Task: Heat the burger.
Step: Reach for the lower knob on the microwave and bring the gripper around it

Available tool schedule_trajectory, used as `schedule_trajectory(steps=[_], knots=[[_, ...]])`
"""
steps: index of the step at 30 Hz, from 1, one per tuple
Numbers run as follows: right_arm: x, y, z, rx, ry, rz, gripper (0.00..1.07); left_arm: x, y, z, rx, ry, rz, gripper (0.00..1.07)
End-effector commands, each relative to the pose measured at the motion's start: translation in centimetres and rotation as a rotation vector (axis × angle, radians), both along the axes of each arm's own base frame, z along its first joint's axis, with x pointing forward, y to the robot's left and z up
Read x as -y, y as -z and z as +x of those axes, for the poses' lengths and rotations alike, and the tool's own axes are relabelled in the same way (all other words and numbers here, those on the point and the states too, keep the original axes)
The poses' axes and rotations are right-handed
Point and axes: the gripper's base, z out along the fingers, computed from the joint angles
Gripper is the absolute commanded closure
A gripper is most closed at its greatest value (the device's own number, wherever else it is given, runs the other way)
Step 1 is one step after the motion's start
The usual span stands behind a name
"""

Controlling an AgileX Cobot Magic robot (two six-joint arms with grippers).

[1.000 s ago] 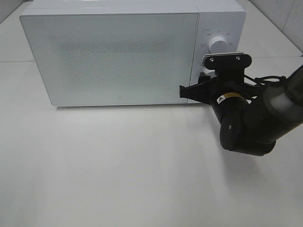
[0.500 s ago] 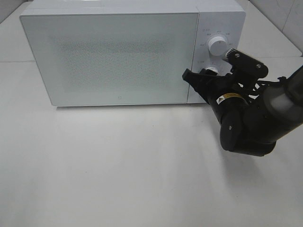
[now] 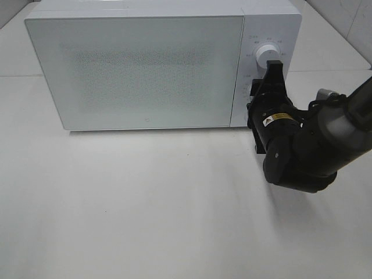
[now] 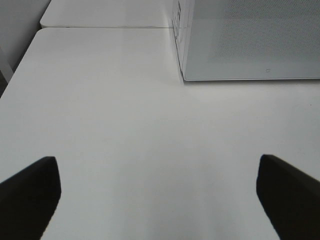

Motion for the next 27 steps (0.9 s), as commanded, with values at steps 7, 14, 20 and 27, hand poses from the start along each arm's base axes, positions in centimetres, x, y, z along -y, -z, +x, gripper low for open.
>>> schedule_trajectory(steps=[7, 14, 20, 27], knots=[[1.38, -2.67, 1.35, 0.242, 0.134, 0.130, 1.07, 0.02, 0.05, -0.34, 0.032, -0.002, -0.003, 0.04], [1.43, -2.66, 1.34, 0.241, 0.140, 0.129, 1.07, 0.02, 0.05, -0.34, 0.032, -0.002, -0.003, 0.04], [1.43, -2.66, 1.34, 0.241, 0.140, 0.126, 1.04, 0.02, 0.05, -0.34, 0.032, -0.002, -0.003, 0.04], [1.46, -2.64, 1.32, 0.239, 0.142, 0.118, 0.86, 0.02, 0.05, -0.34, 0.032, -0.002, -0.003, 0.04]])
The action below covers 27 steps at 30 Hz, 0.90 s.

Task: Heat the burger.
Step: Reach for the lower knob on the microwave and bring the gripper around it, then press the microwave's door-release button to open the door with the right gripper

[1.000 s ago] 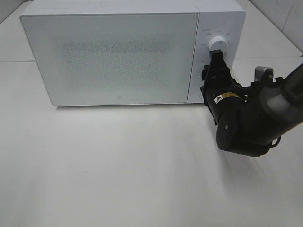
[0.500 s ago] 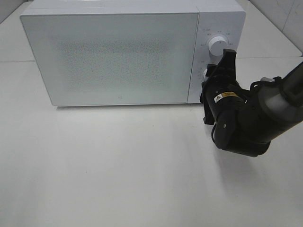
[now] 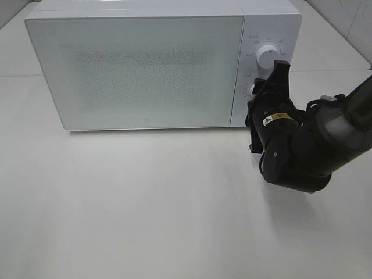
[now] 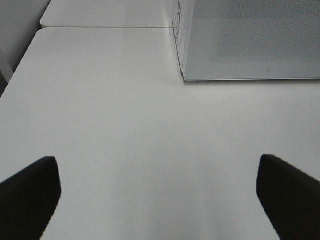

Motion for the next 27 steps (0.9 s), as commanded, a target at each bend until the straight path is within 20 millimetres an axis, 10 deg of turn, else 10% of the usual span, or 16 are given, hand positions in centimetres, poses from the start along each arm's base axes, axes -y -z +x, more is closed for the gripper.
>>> schedule_trajectory(steps=[1, 13, 27], knots=[[1.5, -2.6, 1.3, 0.227, 0.131, 0.018, 0.82, 0.0, 0.1, -0.3, 0.032, -0.002, -0.003, 0.04], [1.9, -3.1, 1.1, 0.229, 0.157, -0.001, 0.50, 0.0, 0.1, -0.3, 0.032, -0.002, -0.003, 0.04], [1.6, -3.5, -1.0, 0.200, 0.089, -0.088, 0.43, 0.0, 0.1, -0.3, 0.032, -0.002, -0.003, 0.04]])
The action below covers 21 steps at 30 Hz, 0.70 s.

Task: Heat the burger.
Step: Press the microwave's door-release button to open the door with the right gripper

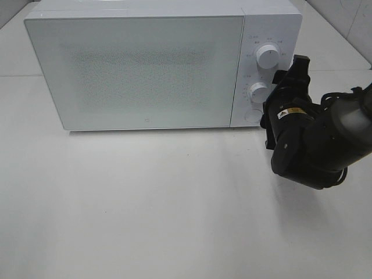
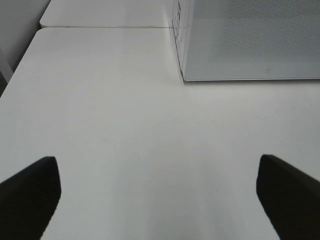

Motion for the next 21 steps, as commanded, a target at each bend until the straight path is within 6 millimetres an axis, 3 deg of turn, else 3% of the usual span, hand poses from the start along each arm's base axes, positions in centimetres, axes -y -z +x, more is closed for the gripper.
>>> schedule_trajectory(steps=[1, 7, 9, 15, 21], knots=[[0.0, -2.4, -0.5, 0.199, -0.008, -0.072, 0.43, 0.0, 0.1, -0.3, 0.032, -0.002, -0.003, 0.04], [-0.2, -3.2, -2.1, 0.193, -0.097, -0.153, 0.43, 0.0, 0.1, -0.3, 0.032, -0.002, -0.003, 0.04], [-0.5, -4.5, -2.6, 0.210, -0.155, -0.226, 0.43, 0.0, 0.1, -0.3, 0.032, -0.002, -0.003, 0.04], [-0.6, -5.7, -2.8, 0.179, -0.186, -0.299, 0.43, 0.0, 0.1, -0.3, 0.032, -0.002, -0.003, 0.04], [-0.5, -7.4, -3.3, 0.069, -0.249, -0.490, 0.43, 0.0, 0.1, -0.3, 0.032, -0.002, -0.003, 0.04]])
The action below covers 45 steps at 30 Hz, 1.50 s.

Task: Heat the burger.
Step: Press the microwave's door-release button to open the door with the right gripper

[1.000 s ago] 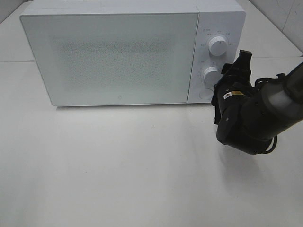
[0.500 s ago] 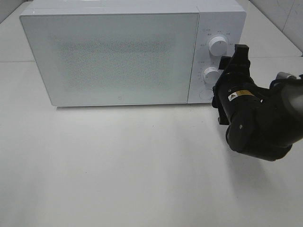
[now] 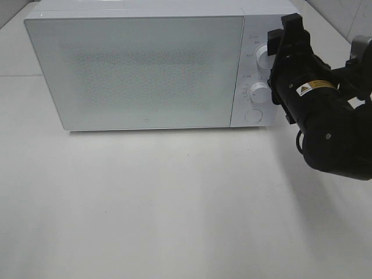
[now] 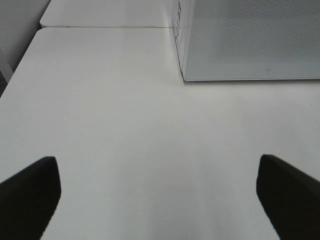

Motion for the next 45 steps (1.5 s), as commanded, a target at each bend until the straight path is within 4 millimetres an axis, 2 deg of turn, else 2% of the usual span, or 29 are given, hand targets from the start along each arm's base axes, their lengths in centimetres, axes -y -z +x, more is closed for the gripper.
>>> schedule_trajectory(steps=[1, 7, 8, 9, 11, 21, 36, 45], knots=[[-0.1, -0.9, -0.5, -0.051, -0.033, -0.135, 0.43, 0.0, 0.1, -0.3, 0.032, -0.002, -0.003, 0.04], [0.3, -2.1, -1.0, -0.090, -0.036, -0.336, 0.43, 0.0, 0.1, -0.3, 0.032, -0.002, -0.003, 0.04], [0.4, -2.2, -1.2, -0.116, -0.046, -0.440, 0.43, 0.0, 0.1, -0.3, 0.032, -0.002, -0.003, 0.04], [0.4, -2.2, -1.2, -0.116, -0.046, -0.440, 0.43, 0.0, 0.1, -0.3, 0.032, -0.002, -0.003, 0.04], [0.6, -2.3, -1.4, -0.146, -0.051, -0.585, 0.43, 0.0, 0.1, -0.3, 0.032, -0.002, -0.003, 0.04], [0.7, -2.1, -1.5, -0.161, -0.088, -0.915, 0.43, 0.0, 0.1, -0.3, 0.032, -0.002, -0.003, 0.04], [0.2, -1.5, -1.9, -0.186, -0.230, -1.206, 0.43, 0.0, 0.1, -0.3, 0.032, -0.002, -0.003, 0.04], [0.1, -3.4, -2.9, -0.129, -0.323, -1.269, 0.43, 0.0, 0.1, -0.3, 0.032, -0.002, -0.003, 0.04]])
